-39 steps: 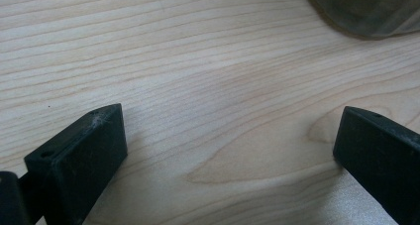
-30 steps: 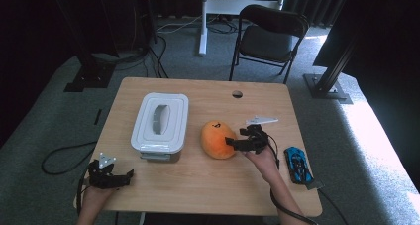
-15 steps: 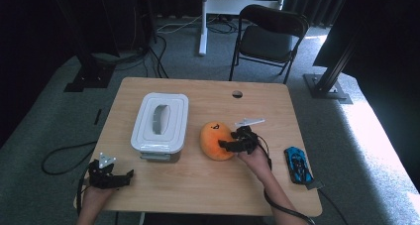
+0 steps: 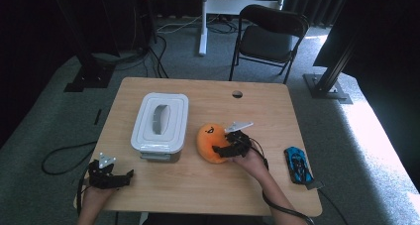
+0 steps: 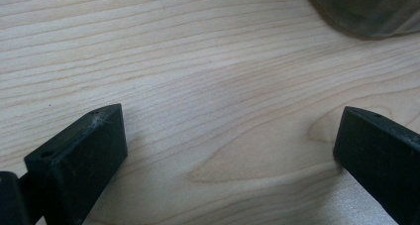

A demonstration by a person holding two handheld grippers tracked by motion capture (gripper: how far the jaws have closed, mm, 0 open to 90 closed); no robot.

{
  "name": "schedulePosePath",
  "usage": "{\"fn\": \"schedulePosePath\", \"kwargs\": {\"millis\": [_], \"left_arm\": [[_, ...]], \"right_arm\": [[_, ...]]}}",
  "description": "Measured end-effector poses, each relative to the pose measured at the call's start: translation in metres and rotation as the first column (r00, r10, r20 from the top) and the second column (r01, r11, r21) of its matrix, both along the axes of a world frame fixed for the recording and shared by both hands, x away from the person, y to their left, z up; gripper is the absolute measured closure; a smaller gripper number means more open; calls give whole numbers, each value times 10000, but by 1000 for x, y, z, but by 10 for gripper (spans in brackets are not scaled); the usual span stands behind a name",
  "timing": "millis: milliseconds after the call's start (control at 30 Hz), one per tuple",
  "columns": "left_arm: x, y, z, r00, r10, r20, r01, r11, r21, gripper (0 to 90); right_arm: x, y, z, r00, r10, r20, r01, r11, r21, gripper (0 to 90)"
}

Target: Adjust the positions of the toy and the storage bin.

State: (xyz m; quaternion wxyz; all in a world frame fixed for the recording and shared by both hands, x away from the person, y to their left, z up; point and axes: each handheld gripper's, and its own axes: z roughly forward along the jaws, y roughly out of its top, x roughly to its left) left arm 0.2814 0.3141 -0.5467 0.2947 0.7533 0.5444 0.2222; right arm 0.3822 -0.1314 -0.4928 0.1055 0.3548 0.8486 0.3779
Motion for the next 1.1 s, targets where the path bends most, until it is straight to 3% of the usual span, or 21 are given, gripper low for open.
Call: {"fn": "schedulePosePath", "kwargs": {"millis": [100,267,500,600,833,1000,1100], "left_arm": [[0,0,0,10000,-25,0,25,10000,2,5],[1,0,0,10000,-30,-1,30,10000,2,5],[1,0,0,10000,-33,-3,33,10000,-1,5],[1,0,0,10000,-35,0,35,10000,0,5],[0,0,0,10000,-17,-1,17,10000,3,5],[0,0,0,10000,0,3,0,10000,-6,5],[0,0,0,10000,3,3,-3,10000,-6,5]], "right_arm": [[-1,2,-1,10000,3,79,-2,10000,-74,333],[-4,3,2,9997,28,229,-21,9994,-340,529],[-8,-1,6,9990,-153,413,155,9999,-27,704],[-9,-5,10,9982,-299,524,288,9994,216,728],[-7,-23,28,9951,-566,808,544,9981,299,746],[-2,-46,40,9861,-1337,984,1269,9893,725,747],[2,-60,46,9784,-1779,1055,1706,9825,749,746]]}}
